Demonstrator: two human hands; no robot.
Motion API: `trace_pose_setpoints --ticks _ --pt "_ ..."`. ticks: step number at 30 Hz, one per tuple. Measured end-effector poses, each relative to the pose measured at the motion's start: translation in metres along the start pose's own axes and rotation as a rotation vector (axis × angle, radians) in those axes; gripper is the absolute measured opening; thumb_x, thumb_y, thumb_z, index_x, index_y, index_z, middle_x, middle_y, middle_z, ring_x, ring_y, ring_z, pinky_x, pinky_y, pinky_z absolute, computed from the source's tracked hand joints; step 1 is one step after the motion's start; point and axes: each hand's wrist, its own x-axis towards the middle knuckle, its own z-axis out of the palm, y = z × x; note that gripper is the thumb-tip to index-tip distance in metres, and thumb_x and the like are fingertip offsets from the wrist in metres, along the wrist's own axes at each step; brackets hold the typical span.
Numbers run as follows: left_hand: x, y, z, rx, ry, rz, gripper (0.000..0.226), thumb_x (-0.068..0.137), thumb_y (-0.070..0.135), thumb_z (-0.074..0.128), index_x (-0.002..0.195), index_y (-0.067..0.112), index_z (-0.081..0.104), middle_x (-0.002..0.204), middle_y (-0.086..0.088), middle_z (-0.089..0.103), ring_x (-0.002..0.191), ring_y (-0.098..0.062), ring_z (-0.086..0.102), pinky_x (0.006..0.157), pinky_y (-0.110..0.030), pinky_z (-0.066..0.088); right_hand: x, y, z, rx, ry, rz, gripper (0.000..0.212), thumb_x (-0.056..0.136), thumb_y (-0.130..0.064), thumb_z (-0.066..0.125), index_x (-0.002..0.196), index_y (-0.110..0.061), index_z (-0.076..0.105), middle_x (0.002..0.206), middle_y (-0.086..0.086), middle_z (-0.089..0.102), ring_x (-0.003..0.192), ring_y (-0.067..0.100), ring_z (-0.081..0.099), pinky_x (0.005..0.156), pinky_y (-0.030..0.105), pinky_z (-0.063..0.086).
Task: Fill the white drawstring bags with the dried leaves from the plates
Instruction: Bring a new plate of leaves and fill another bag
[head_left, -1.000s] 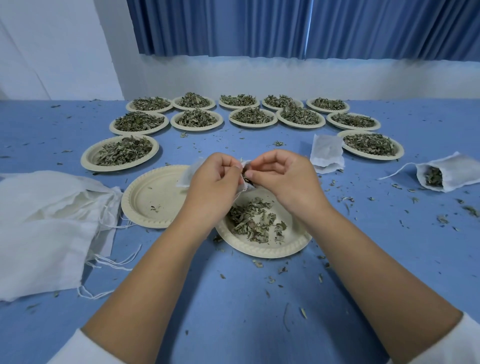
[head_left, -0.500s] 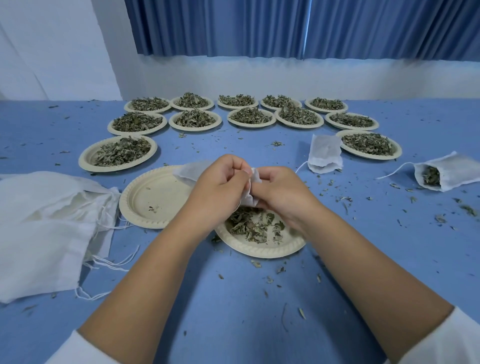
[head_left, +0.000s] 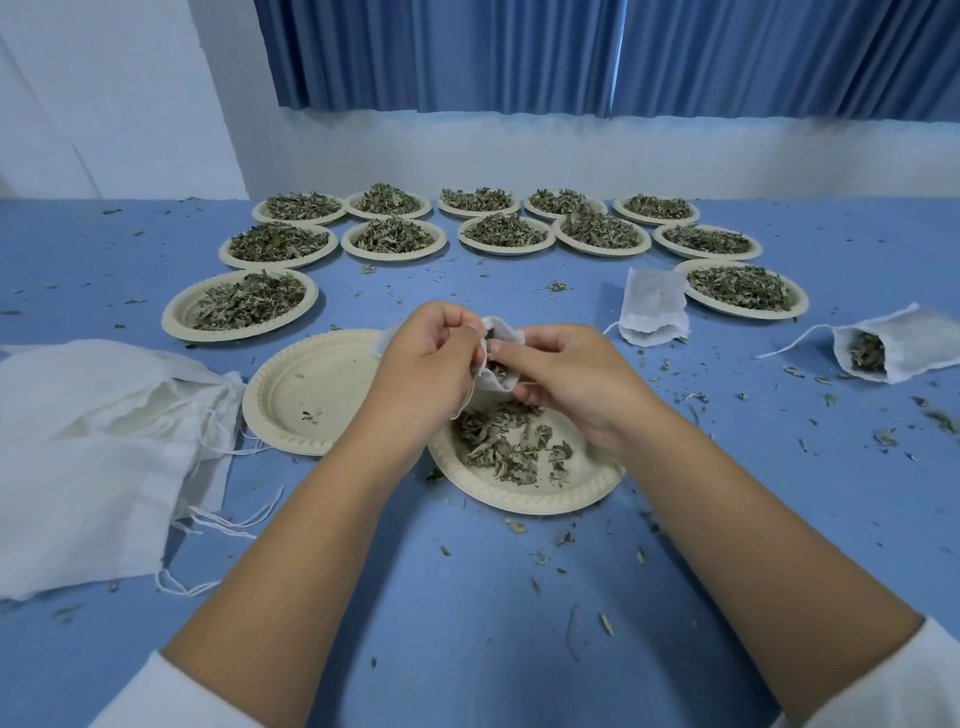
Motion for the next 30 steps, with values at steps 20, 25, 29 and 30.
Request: trace_pose_setpoints --ticks 20,25,29,30 --pt "-0.005 0.003 0.001 0.225 -0.224 -0.016 0.013 0.100 0.012 0.047 0.090 0.010 0.056 0.045 0.012 0.045 0.035 -0.003 0.028 0.038 -0.015 0.025 -0.001 0.001 0.002 -0.236 0.058 -0.087 0.006 0.077 0.003 0.071 0.081 -0.002 0.072 0.069 0.015 0.070 0.063 0.017 0.063 0.069 0.037 0.056" --pt "-0.004 0.001 0.001 0.153 -0.174 -0.057 0.018 0.099 0.007 0.047 0.083 0.011 0.055 0.045 0.011 0.045 0.033 -0.001 0.027 0.035 -0.014 0.024 0.002 0.005 0.002 -0.278 0.081 -0.096 0.012 0.078 -0.006 0.074 0.079 0.004 0.069 0.066 0.015 0.063 0.063 0.018 0.058 0.065 0.039 0.052" --pt "0.003 -0.001 -0.003 0.034 0.019 -0.034 0.016 0.097 0.003 0.046 0.086 0.012 0.055 0.048 0.011 0.051 0.030 -0.001 0.032 0.034 -0.011 0.025 0.001 0.002 0.000 -0.118 -0.124 -0.016 0.014 0.090 -0.012 0.068 0.088 0.001 0.073 0.081 0.009 0.074 0.076 0.016 0.071 0.072 0.024 0.060" --pt "0.005 -0.001 -0.006 0.017 0.058 -0.023 0.017 0.098 0.004 0.046 0.085 0.013 0.054 0.046 0.011 0.050 0.030 -0.001 0.031 0.033 -0.011 0.024 0.000 0.000 -0.003 -0.092 -0.164 0.003 0.014 0.091 -0.017 0.067 0.084 -0.009 0.076 0.083 0.003 0.076 0.079 0.014 0.073 0.069 0.020 0.058"
